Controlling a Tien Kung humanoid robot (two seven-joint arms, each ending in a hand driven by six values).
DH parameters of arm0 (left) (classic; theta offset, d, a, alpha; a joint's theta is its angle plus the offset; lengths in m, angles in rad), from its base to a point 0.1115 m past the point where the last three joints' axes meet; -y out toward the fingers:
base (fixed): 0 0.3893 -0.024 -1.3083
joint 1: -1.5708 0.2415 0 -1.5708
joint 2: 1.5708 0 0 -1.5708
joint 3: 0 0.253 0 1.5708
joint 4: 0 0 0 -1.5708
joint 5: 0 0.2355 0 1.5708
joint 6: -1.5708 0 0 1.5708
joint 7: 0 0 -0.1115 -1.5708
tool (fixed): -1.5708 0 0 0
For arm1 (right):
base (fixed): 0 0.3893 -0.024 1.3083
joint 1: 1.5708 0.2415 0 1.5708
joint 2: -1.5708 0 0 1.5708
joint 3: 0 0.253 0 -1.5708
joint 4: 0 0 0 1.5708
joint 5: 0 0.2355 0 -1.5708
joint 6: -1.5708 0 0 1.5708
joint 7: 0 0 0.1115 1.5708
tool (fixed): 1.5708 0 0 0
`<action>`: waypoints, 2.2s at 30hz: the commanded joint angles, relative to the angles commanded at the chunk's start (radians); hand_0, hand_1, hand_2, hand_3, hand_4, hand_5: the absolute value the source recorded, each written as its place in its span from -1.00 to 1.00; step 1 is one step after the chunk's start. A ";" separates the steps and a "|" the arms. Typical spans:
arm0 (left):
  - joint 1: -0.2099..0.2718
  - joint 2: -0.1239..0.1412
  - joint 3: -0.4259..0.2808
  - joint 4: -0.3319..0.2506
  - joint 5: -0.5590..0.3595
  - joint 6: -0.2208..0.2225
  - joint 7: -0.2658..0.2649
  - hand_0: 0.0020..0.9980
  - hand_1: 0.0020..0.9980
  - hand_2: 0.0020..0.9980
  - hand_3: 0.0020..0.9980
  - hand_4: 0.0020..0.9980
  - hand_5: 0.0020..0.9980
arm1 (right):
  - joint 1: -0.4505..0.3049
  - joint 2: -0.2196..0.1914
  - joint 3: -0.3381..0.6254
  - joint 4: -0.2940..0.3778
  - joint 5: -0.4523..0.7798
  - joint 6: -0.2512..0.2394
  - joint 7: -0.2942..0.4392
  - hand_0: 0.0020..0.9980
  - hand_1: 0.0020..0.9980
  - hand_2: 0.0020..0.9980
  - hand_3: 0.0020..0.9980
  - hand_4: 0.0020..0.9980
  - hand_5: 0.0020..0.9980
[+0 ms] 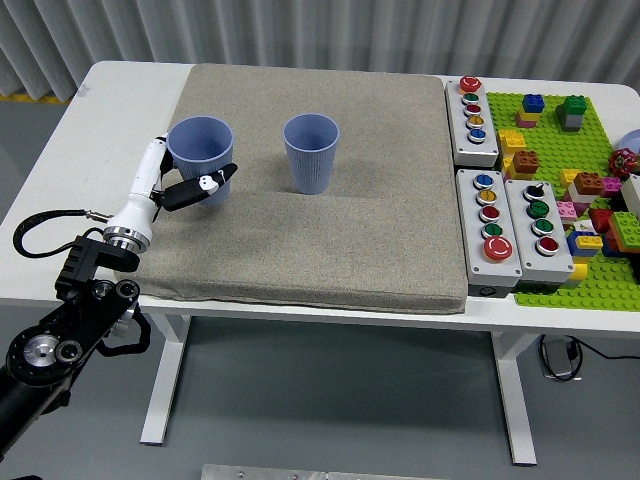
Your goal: Pick cup pour cup place
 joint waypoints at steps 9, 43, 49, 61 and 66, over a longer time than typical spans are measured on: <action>-0.071 0.042 0.083 0.040 0.024 0.001 0.013 -0.19 -0.04 0.15 0.19 0.63 -0.62 | 0.004 -0.003 0.000 0.000 0.002 -0.002 0.002 0.39 0.33 0.22 0.22 -1.00 -0.31; -0.312 0.136 0.273 0.124 0.202 -0.009 0.047 -0.21 -0.06 0.10 0.13 0.58 -0.63 | 0.030 -0.010 -0.008 0.001 0.032 -0.012 0.005 0.39 0.33 0.22 0.22 -1.00 -0.35; -0.340 0.134 0.299 0.144 0.204 -0.008 0.049 -0.21 -0.06 0.10 0.12 0.58 -0.63 | 0.032 -0.011 -0.011 0.001 0.035 -0.013 0.005 0.39 0.33 0.22 0.23 -1.00 -0.35; -0.393 0.125 0.351 0.212 0.256 -0.005 0.071 -0.21 -0.06 0.09 0.12 0.58 -0.62 | 0.037 -0.012 -0.010 0.001 0.031 -0.014 0.004 0.39 0.32 0.22 0.23 -1.00 -0.35; -0.413 0.122 0.368 0.230 0.279 -0.005 0.074 -0.21 -0.06 0.09 0.12 0.58 -0.62 | 0.039 -0.013 -0.010 0.002 0.031 -0.015 0.003 0.39 0.32 0.22 0.23 -1.00 -0.35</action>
